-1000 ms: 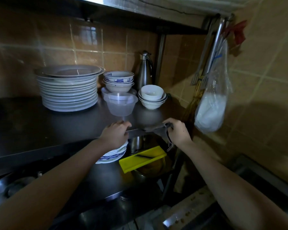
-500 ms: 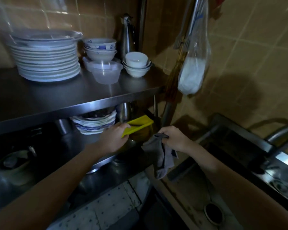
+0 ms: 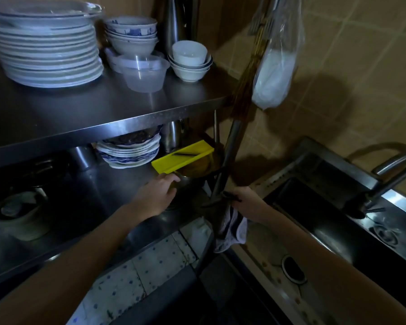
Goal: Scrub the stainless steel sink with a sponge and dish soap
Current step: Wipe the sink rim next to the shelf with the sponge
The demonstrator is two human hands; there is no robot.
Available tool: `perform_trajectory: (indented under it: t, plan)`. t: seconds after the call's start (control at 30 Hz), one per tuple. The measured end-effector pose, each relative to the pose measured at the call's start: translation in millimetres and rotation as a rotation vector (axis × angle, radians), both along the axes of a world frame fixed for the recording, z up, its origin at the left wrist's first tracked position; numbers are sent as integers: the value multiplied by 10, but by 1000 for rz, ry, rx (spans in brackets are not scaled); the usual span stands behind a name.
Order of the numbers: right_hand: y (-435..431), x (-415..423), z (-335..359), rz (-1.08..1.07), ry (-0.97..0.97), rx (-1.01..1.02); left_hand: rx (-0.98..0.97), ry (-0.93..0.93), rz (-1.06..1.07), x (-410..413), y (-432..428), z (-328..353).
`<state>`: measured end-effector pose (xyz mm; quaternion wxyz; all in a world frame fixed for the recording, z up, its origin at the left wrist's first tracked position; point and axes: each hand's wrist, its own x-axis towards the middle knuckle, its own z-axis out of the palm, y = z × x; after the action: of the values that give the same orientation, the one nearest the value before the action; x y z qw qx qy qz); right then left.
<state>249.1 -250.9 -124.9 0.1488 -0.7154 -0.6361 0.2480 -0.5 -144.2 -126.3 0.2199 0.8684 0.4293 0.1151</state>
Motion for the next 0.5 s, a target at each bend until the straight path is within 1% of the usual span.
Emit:
perform_trajectory:
  t: [0.07,0.2,0.3,0.4,0.5]
  plan:
    - [11,68,-114,-19,29,-39,-25,11,4,12,24,-65]
    - [35,315,-380,-70,67,-120,-71,93,57,49,57,-236]
    - [66,527,-572,-171,132,-152,-94,130,73,103,38,-356]
    - [100,654,-750,-257,176,-138,-133,143,69,203,1,-441]
    - [92,704,-931,-399,262,-211,-133,139,74,353,-56,-504]
